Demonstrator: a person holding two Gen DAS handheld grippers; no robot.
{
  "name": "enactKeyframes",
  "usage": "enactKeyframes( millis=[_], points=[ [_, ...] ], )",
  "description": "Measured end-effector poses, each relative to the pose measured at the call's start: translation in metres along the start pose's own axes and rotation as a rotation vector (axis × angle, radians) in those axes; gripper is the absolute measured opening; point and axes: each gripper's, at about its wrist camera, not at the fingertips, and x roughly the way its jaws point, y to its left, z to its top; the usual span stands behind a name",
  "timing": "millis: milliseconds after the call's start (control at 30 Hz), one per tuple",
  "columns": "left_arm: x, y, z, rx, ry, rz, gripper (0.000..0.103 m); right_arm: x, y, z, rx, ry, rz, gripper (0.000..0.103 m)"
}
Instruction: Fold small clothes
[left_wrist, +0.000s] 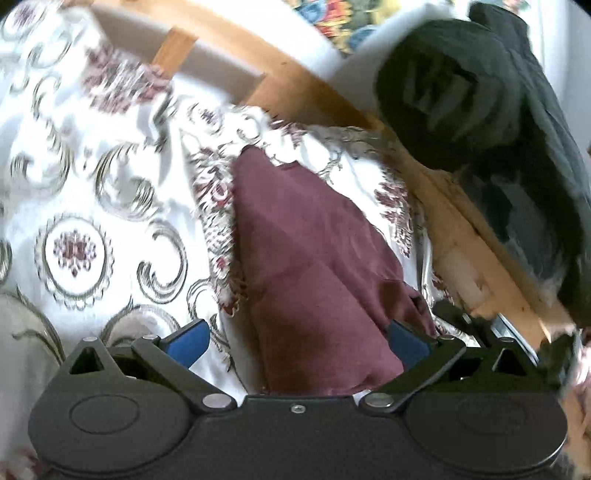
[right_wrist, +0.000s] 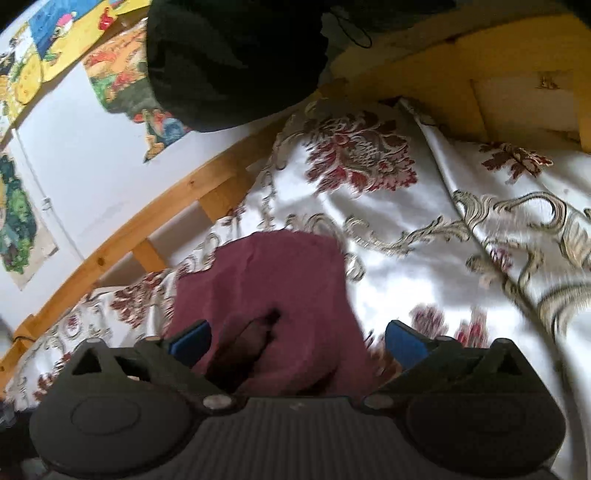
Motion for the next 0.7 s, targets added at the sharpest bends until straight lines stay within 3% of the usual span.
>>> enactKeyframes(
  millis=[200, 333, 433, 600, 700],
  points=[
    [0.014, 0.007, -0.009, -0.038, 0.049, -0.018, 0.102, 0.002, 0.019, -0.02, -0.044, 0.084, 0.025, 0.1],
    [0.026, 0.014, -0.018, -0.051, 0.103, -0.001, 0.102, 0.011, 0.025, -0.032, -0.103, 0.13, -0.008, 0.075],
    [0.035, 0.021, -0.024, -0.068, 0.14, 0.001, 0.102, 0.014, 0.019, -0.04, -0.093, 0.151, -0.031, 0.064],
    [0.038, 0.024, -0.029, -0.048, 0.128, -0.018, 0.102, 0.005, 0.01, -0.049, -0.105, 0.142, -0.039, 0.064],
    [0.038, 0.026, -0.032, -0.047, 0.111, -0.028, 0.102, -0.002, 0.006, -0.042, -0.084, 0.114, -0.021, 0.071]
  ],
)
